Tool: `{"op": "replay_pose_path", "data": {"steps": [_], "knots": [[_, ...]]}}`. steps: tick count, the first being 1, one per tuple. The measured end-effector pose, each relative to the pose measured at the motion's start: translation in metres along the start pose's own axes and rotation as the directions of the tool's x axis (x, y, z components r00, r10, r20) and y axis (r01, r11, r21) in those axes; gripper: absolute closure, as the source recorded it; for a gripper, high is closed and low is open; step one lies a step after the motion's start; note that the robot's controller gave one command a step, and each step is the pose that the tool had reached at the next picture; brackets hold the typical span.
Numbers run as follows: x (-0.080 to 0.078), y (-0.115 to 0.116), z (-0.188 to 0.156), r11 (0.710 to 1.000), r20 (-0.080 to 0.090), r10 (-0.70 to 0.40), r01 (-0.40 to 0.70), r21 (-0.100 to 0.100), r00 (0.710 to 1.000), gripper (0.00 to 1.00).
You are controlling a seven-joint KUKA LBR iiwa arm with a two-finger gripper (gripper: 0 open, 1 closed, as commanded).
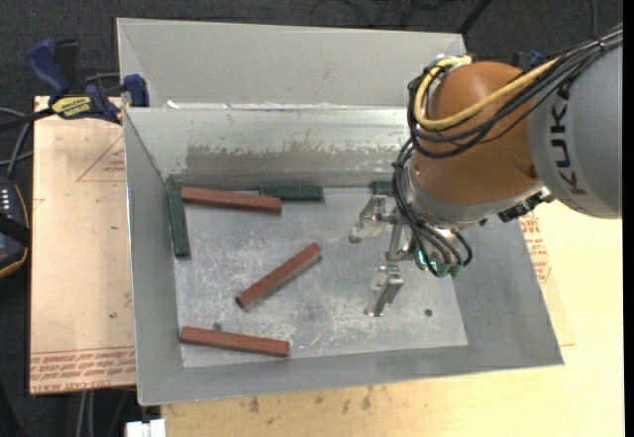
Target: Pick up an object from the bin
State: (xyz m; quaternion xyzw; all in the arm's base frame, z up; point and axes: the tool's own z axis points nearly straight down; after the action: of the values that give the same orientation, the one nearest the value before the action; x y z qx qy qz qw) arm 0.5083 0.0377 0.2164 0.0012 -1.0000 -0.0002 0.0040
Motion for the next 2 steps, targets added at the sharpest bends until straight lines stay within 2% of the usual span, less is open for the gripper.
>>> {"op": "replay_pose_path", "data": {"steps": [1,2], "knots": [[-0.002,0.0,-0.004,1.0,0.008,0.002,-0.002,-0.001,1.0,0.0],[-0.052,0.049,0.053,0.999,0.02,-0.051,0.051,-0.001,0.998,0.0]]}}
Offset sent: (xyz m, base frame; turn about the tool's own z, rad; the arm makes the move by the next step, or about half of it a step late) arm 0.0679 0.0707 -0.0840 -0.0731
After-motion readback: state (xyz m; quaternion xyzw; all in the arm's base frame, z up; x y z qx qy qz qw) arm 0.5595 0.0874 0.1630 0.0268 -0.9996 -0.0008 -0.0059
